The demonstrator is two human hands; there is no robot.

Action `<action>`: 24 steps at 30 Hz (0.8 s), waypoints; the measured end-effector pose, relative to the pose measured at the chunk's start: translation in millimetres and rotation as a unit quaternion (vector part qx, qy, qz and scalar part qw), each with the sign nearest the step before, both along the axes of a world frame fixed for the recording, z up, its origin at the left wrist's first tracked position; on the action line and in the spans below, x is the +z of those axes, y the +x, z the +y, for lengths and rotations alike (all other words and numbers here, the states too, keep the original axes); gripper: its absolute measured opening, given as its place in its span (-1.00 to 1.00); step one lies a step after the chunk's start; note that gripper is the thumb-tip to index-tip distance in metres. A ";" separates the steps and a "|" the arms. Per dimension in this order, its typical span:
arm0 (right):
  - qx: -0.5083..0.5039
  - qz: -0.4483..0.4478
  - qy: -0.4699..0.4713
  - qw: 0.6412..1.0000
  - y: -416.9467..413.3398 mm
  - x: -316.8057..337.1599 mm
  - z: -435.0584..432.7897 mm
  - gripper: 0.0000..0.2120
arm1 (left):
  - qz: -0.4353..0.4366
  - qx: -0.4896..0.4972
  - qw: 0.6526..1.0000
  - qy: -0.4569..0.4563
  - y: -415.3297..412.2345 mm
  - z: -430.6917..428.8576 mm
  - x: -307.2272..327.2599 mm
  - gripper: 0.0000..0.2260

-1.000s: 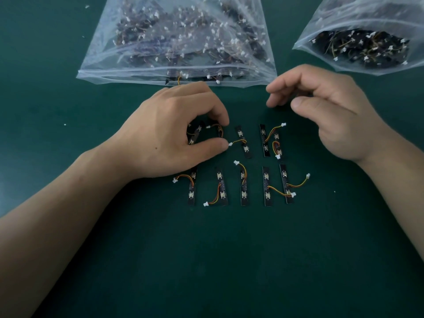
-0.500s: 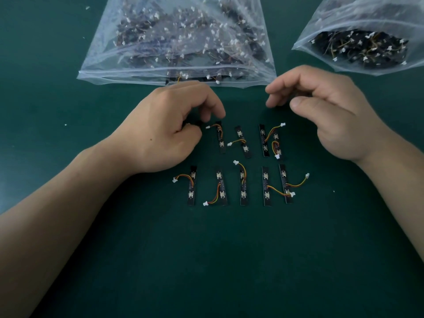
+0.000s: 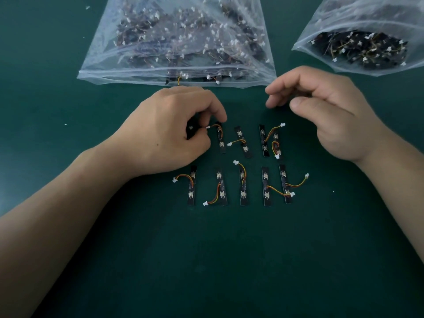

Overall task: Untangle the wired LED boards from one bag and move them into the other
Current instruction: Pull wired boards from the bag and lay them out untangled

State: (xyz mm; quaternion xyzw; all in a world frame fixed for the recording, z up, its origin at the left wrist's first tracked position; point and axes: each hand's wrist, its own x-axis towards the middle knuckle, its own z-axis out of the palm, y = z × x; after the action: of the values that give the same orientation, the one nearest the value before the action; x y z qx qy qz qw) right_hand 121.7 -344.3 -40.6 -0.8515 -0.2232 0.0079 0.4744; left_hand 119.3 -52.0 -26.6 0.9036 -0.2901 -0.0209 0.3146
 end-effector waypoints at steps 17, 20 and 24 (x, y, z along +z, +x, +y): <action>0.000 0.000 0.000 1.000 -0.1 -0.2 -0.5 -0.66 | 0.063 -0.039 0.997 0.030 1.8 9.0 11.9 -0.45; -0.001 0.002 0.002 1.000 -0.4 0.1 -0.4 -0.67 | 0.052 -0.035 0.998 0.029 0.7 8.9 10.7 -0.49; -0.003 0.006 0.004 1.000 -0.8 0.8 -0.7 -0.67 | 0.040 -0.040 0.998 0.028 1.0 9.5 8.7 -0.52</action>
State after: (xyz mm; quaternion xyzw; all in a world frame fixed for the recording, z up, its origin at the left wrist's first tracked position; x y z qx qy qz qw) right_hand 120.9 -345.1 -39.8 -0.8502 -0.2177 0.0109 0.4793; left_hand 120.3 -42.6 -17.9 0.8981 -0.3128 -0.0776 0.2993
